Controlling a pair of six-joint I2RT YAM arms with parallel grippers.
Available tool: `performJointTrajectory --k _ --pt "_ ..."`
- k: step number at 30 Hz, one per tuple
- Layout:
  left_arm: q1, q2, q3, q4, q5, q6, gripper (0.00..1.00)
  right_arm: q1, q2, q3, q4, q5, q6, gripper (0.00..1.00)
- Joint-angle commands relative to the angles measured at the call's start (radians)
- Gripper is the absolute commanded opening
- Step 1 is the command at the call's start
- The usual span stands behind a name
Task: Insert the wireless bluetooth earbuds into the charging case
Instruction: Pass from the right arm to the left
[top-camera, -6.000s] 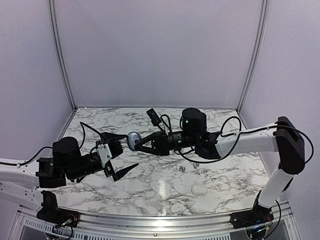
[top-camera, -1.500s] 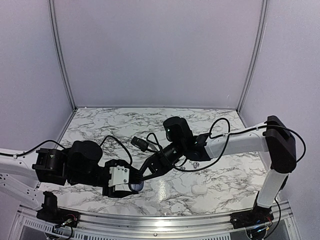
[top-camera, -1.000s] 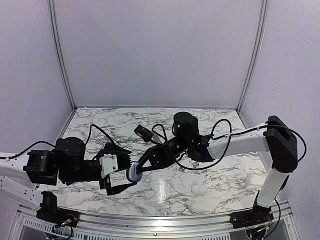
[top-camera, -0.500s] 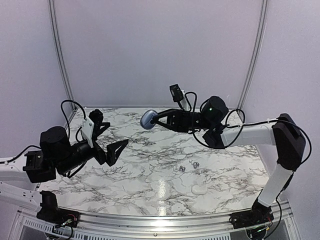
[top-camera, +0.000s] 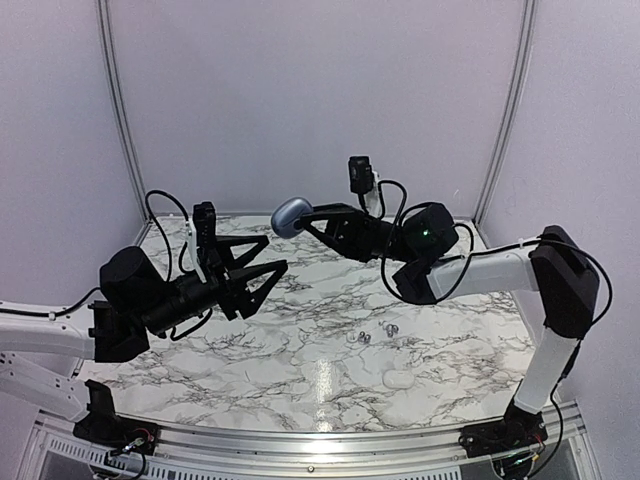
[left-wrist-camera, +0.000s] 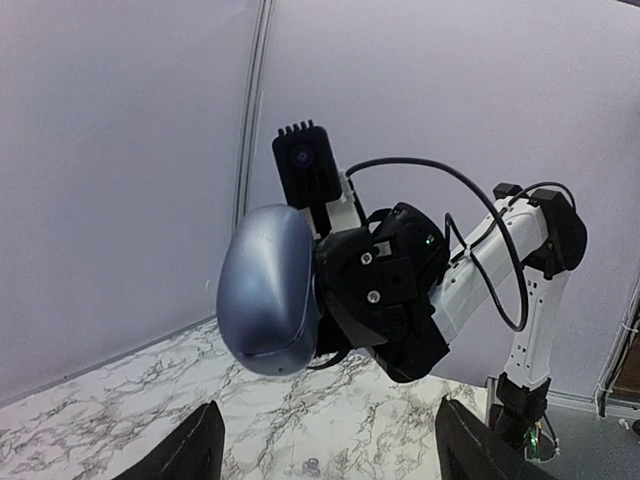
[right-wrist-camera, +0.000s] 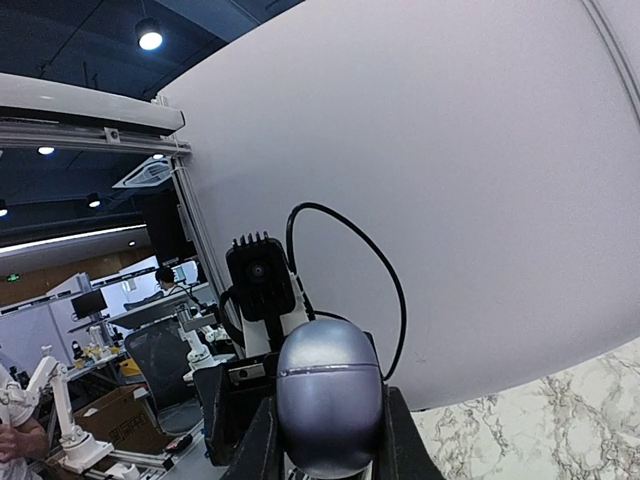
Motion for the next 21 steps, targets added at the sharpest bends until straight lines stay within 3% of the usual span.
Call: performJointTrajectory --k 1,9,21 --pt "0.004 0.021 -0.018 0.250 0.070 -0.011 0.71 0.042 0.034 0.053 0.110 0.028 0.040 0.01" --pt "0.004 0.063 -0.016 0.314 0.104 0.002 0.54 0.074 0.070 0.081 0.158 0.037 0.067 0.02" --pt "0.004 0.104 0.004 0.347 0.088 0.003 0.44 0.097 0.101 0.091 0.206 0.054 0.085 0.03"
